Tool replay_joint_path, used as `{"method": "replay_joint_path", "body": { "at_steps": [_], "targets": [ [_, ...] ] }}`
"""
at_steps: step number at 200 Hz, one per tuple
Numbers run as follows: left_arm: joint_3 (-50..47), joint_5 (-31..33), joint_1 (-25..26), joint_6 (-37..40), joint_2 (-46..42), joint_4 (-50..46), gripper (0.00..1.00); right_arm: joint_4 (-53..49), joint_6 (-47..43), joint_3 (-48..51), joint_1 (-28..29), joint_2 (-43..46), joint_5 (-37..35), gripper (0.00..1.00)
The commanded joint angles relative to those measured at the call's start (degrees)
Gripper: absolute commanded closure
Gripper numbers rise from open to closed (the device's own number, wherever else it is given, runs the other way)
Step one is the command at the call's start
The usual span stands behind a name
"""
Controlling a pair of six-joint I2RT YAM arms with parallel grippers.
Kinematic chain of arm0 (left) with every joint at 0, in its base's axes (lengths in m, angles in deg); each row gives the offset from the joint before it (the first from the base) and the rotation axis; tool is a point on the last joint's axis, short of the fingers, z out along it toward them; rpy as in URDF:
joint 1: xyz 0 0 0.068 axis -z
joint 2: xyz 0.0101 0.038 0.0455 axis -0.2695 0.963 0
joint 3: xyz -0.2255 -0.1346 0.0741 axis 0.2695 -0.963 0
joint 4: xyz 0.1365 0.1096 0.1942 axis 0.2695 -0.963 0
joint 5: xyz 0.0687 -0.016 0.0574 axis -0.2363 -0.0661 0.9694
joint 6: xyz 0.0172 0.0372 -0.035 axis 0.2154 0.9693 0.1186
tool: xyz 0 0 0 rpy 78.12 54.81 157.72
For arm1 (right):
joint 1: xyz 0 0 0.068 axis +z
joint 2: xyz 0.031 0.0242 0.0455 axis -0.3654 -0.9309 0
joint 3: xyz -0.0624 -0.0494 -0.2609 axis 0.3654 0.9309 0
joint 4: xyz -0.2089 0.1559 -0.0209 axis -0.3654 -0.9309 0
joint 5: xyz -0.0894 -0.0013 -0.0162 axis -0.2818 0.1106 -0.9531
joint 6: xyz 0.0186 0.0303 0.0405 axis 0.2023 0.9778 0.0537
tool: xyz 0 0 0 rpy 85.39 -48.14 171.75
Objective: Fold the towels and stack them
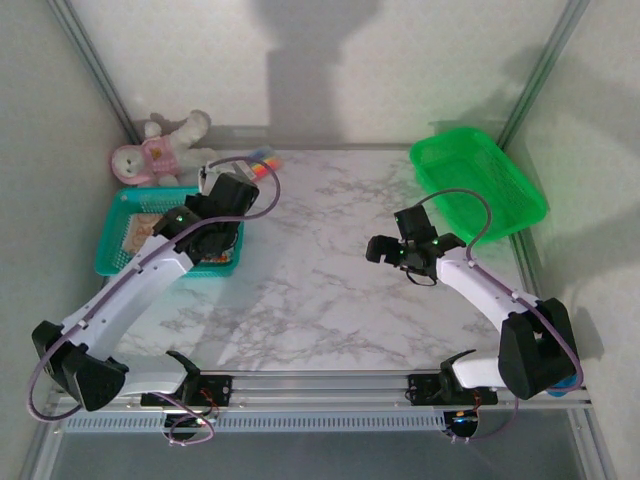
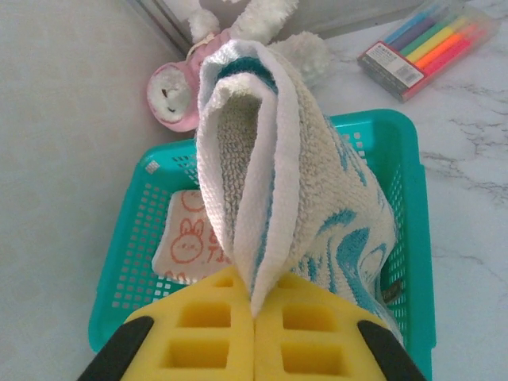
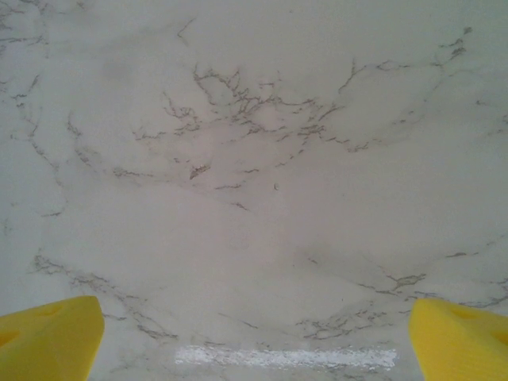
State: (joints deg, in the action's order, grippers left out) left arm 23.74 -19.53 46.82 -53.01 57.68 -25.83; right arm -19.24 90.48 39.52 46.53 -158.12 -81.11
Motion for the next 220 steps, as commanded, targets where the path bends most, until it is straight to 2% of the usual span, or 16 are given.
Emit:
{"method": "replay_joint_path", "body": {
  "at_steps": [1, 80, 141, 220],
  "targets": [
    [-0.8, -1.4, -2.8, 2.7, 0.6, 3.9, 1.0, 0.2, 0.6, 0.9, -0.3, 0.0, 0.4, 0.01],
    [-3.6, -3.6, -9.4, 8.1, -1.9, 5.5, 1.0, 1.4, 0.6, 0.8, -0.3, -1.8, 1.3, 0.01],
    [-6.7, -5.0, -12.8, 11.0, -2.7, 7.4, 1.0, 2.1, 0.6, 0.1, -0.3, -3.4, 2.1, 0.01],
    [-7.7, 0.4, -17.3, 15.3, -1.7, 12.9, 1.0, 2.4, 0.5, -0.1, -0.2, -4.1, 2.6, 0.01]
  ]
}}
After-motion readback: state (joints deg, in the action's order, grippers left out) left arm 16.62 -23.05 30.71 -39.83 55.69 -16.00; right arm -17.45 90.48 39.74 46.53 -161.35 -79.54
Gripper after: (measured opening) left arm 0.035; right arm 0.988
